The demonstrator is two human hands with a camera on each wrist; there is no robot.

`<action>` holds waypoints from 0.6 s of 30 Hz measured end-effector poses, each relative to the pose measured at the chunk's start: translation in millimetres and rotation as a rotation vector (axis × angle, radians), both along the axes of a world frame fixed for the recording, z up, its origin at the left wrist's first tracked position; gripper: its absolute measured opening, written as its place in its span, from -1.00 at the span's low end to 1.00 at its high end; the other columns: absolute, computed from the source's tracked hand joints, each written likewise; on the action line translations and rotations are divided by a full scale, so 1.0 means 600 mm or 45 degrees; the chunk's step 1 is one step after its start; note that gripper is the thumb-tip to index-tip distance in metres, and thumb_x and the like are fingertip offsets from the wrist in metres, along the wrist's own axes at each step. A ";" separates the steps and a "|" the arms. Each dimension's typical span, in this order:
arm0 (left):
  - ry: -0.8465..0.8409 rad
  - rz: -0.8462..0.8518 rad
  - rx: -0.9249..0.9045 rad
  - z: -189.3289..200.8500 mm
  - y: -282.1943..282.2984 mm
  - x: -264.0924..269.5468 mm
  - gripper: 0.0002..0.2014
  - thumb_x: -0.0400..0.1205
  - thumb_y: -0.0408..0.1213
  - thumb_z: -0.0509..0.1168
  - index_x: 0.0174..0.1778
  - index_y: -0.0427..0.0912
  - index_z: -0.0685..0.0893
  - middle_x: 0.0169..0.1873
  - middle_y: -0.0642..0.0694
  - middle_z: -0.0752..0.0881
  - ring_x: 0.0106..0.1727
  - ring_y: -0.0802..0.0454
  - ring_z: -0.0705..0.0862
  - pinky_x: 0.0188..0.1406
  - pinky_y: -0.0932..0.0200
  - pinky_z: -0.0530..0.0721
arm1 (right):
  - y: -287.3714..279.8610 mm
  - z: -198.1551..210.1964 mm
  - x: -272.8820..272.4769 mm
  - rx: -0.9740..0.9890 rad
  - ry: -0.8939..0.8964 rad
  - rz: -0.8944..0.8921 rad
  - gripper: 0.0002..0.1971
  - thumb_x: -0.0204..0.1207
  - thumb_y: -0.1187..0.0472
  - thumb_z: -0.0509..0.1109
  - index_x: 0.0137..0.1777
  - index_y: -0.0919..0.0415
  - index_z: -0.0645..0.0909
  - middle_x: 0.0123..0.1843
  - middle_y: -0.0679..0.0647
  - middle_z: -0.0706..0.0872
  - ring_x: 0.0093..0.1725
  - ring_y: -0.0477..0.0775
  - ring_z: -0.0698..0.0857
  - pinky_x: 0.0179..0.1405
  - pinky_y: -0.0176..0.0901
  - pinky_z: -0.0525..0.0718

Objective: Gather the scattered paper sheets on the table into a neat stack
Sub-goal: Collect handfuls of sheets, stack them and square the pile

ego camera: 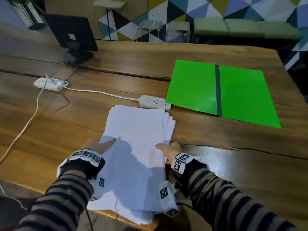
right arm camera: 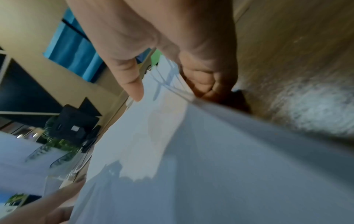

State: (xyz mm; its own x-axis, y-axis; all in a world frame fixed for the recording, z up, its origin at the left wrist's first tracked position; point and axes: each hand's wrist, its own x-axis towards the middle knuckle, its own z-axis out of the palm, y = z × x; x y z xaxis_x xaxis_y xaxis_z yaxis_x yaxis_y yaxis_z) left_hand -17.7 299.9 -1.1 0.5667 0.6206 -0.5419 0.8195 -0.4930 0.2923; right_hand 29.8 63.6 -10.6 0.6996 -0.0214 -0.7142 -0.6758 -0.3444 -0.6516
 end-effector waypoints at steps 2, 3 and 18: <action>-0.042 0.016 -0.065 0.003 -0.012 -0.001 -0.41 0.42 0.23 0.39 -0.22 -0.36 0.63 -0.41 -0.29 0.64 -0.36 -0.19 0.64 -0.32 0.07 0.58 | -0.010 0.001 0.000 0.029 0.017 -0.027 -0.42 0.42 0.17 0.50 0.34 0.50 0.44 0.31 0.22 0.60 0.27 0.22 0.61 0.16 -0.10 0.58; -0.052 0.043 -0.085 0.003 -0.020 -0.001 -0.48 0.41 0.20 0.42 -0.36 -0.26 0.53 -0.53 -0.18 0.47 -0.47 -0.09 0.49 -0.38 0.12 0.44 | -0.016 -0.003 0.001 0.051 0.021 -0.036 -0.45 0.41 0.20 0.52 0.31 0.51 0.50 0.30 0.23 0.62 0.26 0.21 0.63 0.13 -0.14 0.58; -0.042 -0.055 -0.061 -0.010 -0.144 -0.005 -0.08 0.36 -0.04 0.55 0.53 -0.23 0.21 0.42 -0.28 0.46 0.39 -0.28 0.50 0.15 -0.05 0.60 | -0.098 -0.034 -0.018 0.113 0.022 0.060 -0.81 0.30 0.44 0.53 -0.11 0.48 0.65 -0.05 0.29 0.73 -0.14 0.16 0.68 -0.30 -0.25 0.63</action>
